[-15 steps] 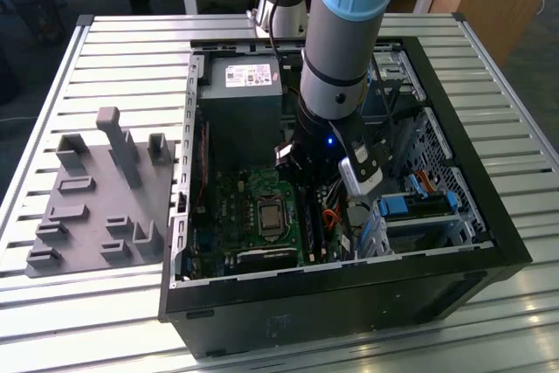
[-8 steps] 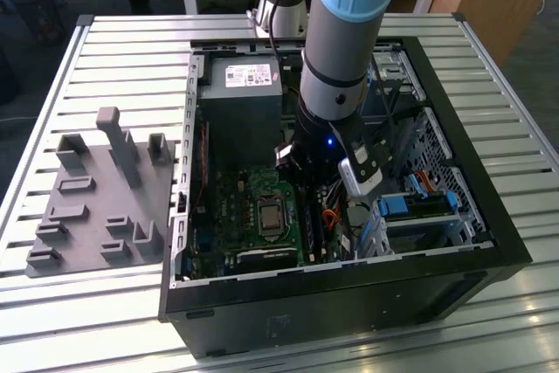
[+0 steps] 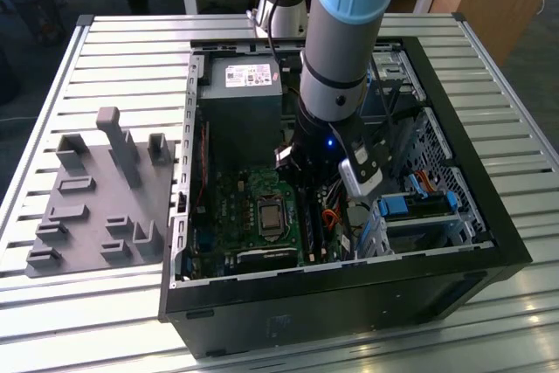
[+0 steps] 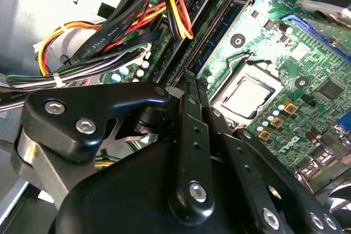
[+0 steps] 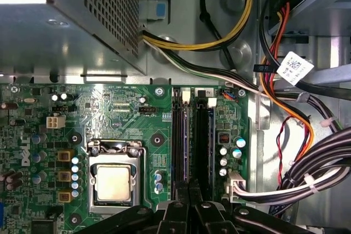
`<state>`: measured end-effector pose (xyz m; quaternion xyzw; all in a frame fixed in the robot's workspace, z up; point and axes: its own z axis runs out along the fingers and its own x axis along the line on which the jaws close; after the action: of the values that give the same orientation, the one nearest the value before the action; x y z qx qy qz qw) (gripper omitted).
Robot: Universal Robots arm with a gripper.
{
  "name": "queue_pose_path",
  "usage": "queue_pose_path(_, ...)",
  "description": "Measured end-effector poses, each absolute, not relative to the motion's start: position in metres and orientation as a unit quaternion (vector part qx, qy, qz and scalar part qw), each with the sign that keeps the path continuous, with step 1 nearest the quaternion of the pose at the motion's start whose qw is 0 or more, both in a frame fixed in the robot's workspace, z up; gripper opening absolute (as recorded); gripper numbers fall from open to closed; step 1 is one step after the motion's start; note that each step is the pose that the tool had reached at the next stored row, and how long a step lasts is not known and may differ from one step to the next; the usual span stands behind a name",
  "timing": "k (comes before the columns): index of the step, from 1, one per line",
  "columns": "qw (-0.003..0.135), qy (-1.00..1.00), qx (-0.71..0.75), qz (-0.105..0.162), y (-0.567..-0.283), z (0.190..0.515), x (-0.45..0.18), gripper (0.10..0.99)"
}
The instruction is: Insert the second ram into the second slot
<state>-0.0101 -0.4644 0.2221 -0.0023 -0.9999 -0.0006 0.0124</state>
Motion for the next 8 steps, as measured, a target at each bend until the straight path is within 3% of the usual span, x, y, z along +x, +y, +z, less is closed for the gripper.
queue_pose_path(8,0.013,-1.0,-0.002,0.0,-0.4644,0.2201,-0.0102,0.114)
